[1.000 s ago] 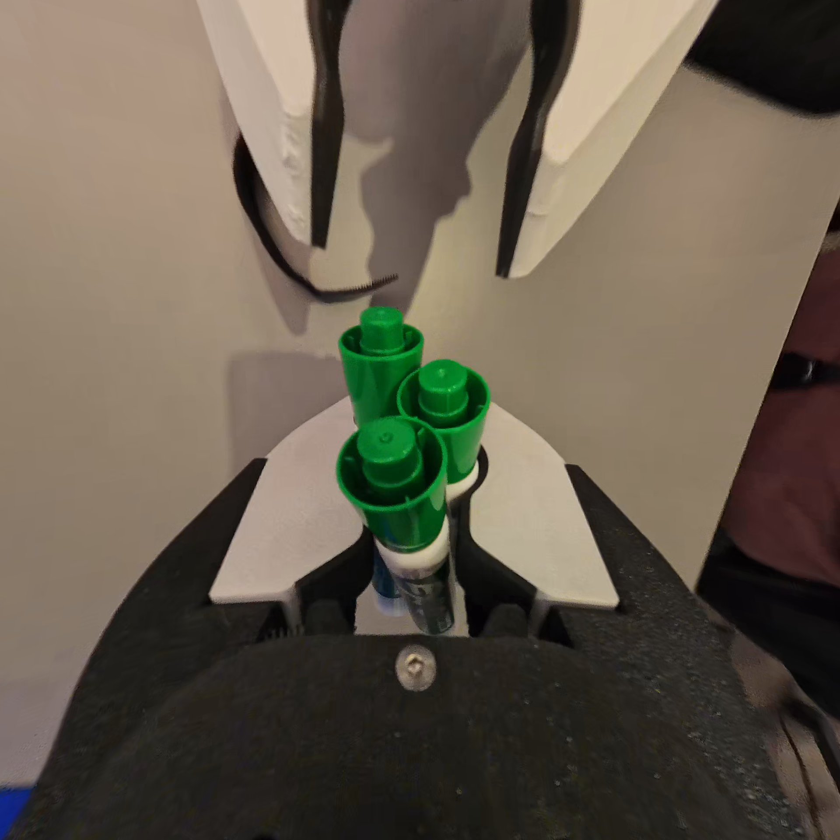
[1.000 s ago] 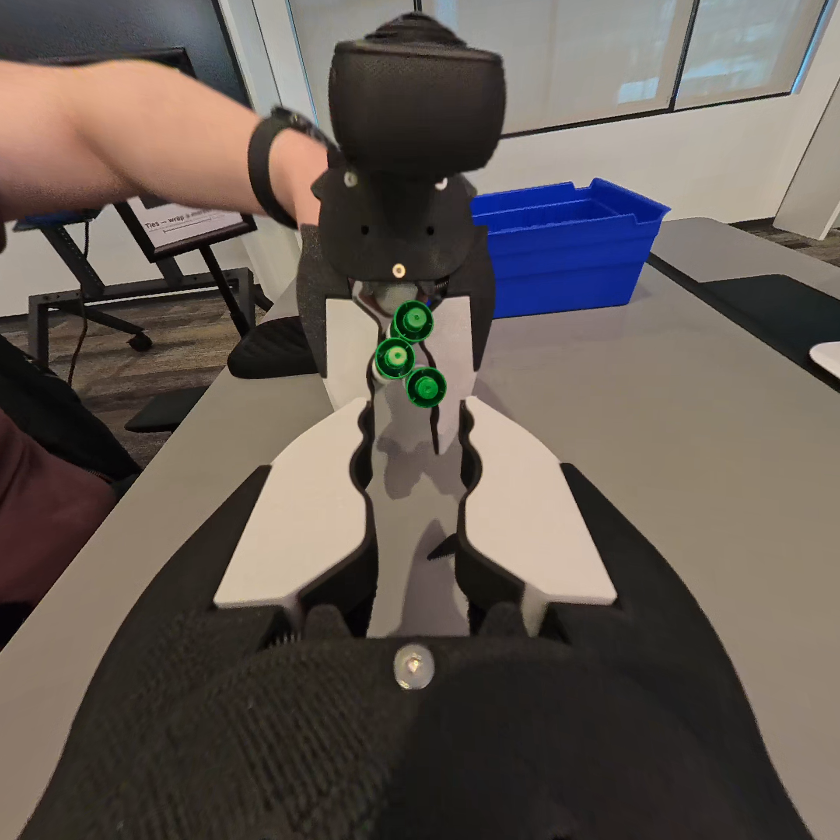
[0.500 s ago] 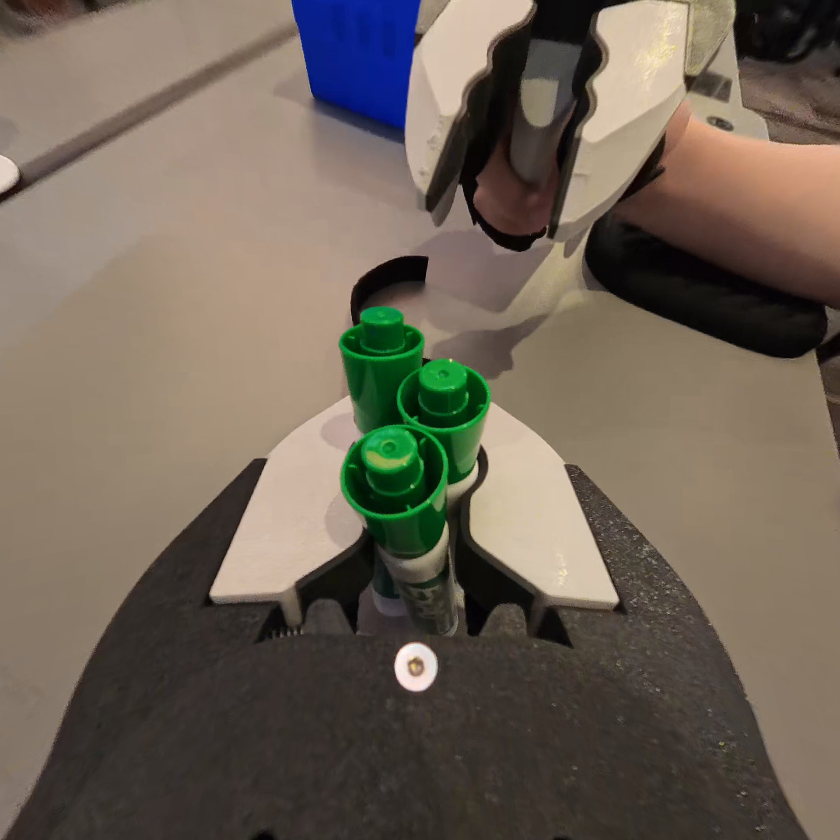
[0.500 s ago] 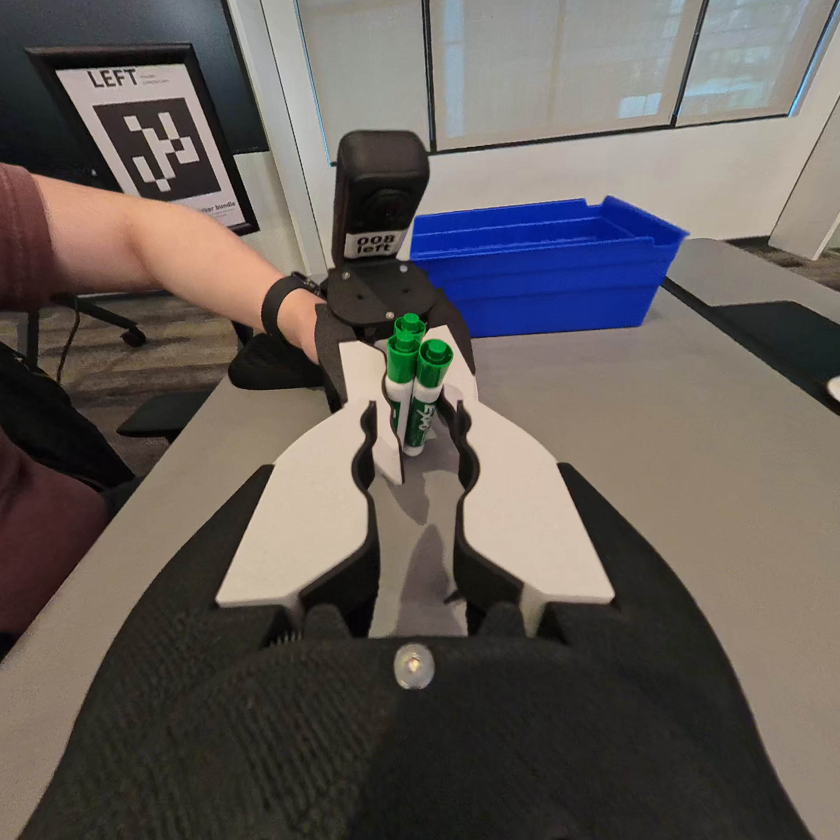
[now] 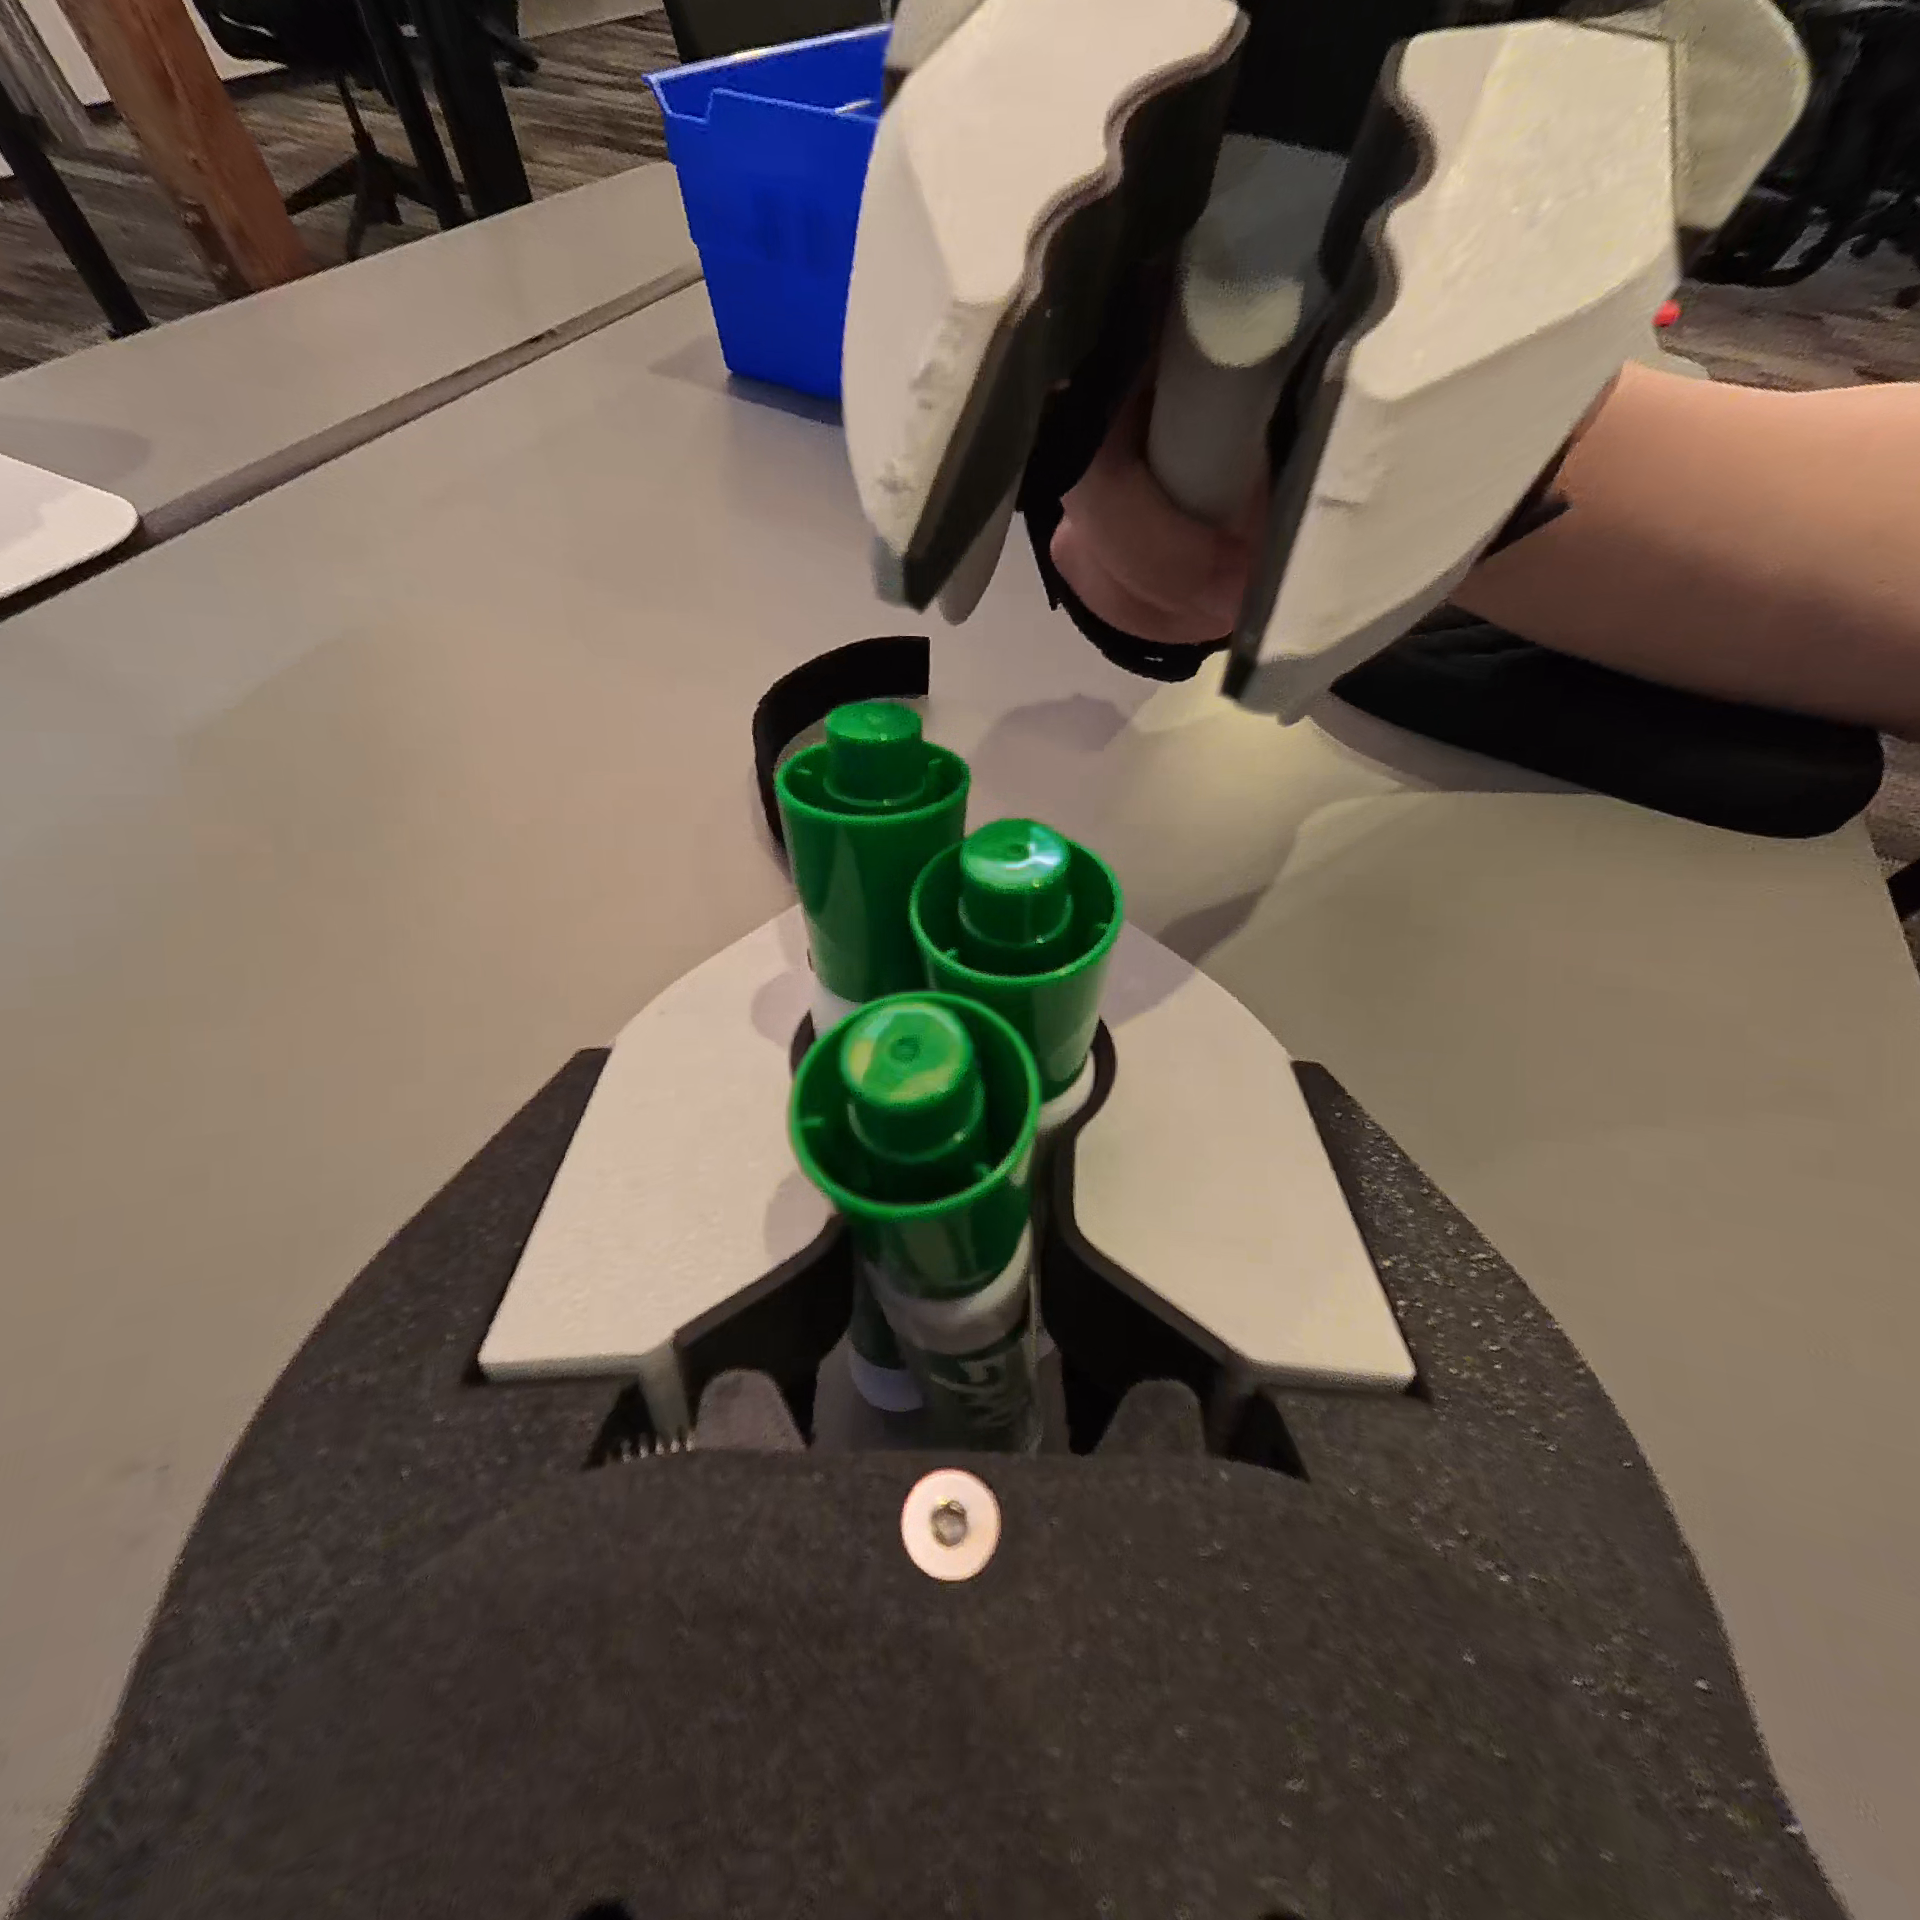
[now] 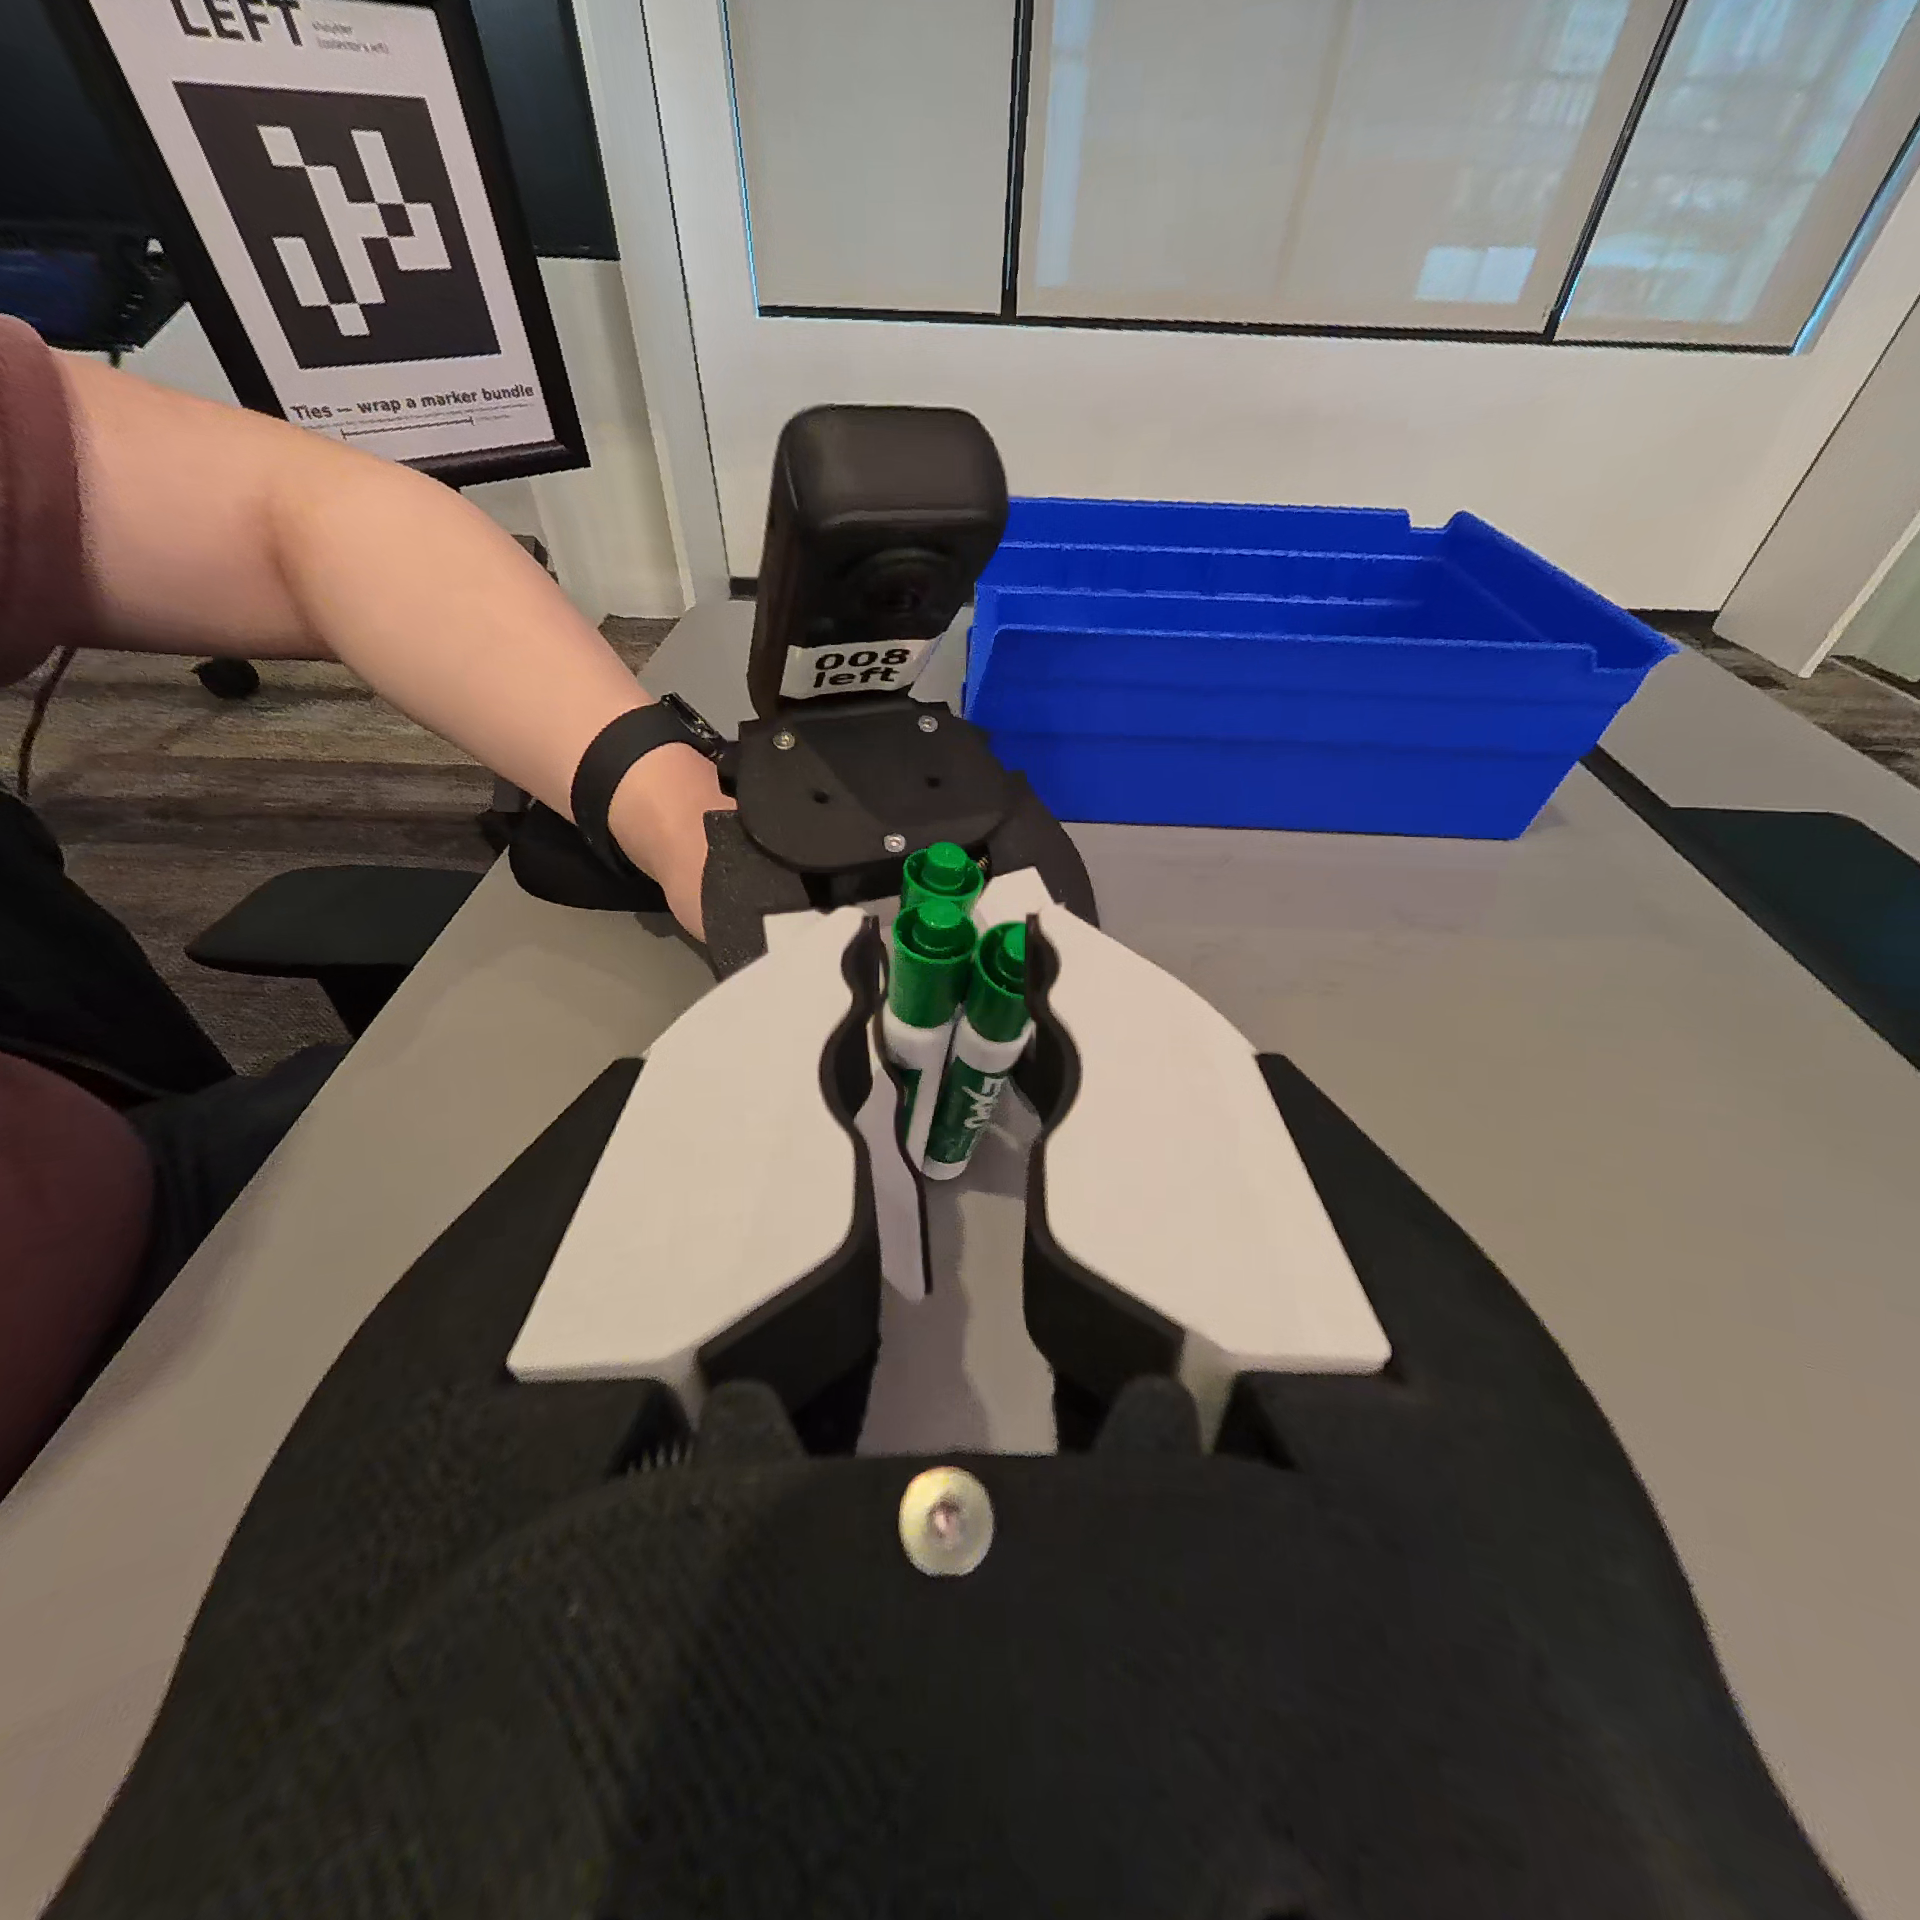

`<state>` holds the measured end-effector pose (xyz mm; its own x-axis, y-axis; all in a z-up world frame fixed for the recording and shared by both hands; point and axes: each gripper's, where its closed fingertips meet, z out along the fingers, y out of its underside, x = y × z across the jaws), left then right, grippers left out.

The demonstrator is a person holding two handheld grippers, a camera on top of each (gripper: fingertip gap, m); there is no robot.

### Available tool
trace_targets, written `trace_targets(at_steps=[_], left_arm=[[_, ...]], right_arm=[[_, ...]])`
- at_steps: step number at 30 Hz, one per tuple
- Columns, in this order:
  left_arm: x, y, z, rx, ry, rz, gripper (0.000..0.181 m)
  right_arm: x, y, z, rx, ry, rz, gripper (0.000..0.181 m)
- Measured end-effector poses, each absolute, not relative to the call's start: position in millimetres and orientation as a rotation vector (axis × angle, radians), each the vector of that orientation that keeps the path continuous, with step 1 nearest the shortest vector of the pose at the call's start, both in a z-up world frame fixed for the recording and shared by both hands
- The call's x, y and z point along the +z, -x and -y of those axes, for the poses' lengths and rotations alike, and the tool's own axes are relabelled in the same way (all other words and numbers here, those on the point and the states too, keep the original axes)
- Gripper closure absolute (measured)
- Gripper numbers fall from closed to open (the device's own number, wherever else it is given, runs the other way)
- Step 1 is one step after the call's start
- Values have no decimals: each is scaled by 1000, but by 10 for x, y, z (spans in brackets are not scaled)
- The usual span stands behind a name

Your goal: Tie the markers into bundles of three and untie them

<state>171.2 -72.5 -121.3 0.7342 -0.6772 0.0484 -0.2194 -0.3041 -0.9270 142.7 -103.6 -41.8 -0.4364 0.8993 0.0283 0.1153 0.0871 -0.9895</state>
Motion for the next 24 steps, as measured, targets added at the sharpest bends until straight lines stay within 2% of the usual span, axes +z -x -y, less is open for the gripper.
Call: trace_targets(at_steps=[17,22,24], left_arm=[[-1240,-1735,752,-549,1886,-696,141],[-1241,-1748,764,-544,1881,-710,141],[-1242,-1749,764,-545,1881,-711,141]], right_arm=[[-485,-1473,986,1423,1037,1683,144],[-346,-1405,1136,1378,925,1660,144],[-369,-1350,1163,1325,923,1685,138]])
